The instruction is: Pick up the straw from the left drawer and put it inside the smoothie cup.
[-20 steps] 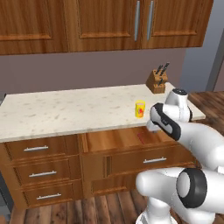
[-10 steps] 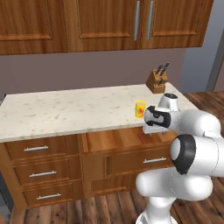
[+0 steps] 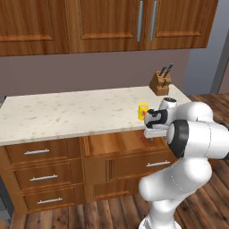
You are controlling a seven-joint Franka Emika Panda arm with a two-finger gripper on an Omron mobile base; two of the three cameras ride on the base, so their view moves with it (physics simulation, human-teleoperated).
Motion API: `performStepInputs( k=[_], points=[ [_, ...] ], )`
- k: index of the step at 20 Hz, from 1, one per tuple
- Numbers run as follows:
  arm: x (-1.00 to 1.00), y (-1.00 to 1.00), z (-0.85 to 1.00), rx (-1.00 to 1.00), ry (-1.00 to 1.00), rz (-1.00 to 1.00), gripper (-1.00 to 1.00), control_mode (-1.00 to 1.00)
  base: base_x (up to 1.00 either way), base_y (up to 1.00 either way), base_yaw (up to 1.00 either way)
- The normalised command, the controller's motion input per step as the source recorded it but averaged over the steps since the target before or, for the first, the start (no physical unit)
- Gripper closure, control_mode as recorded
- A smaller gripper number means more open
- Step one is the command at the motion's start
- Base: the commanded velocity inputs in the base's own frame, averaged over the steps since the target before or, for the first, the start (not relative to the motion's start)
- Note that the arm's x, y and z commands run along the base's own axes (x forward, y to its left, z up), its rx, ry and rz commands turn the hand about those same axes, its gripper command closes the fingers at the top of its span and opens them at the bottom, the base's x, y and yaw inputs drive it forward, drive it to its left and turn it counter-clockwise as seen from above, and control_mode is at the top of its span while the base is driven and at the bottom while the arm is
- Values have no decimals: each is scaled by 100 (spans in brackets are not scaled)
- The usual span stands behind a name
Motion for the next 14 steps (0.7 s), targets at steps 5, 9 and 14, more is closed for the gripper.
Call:
performStepInputs(
  k=[5,9,14],
  points=[
    [35,0,-26,0,3,0,-100,-100,0,0,0],
    [36,0,-29,0,2,0,-100,-100,0,0,0],
    [32,-5,-32,0,2,0,-100,-100,0,0,0]
  ],
)
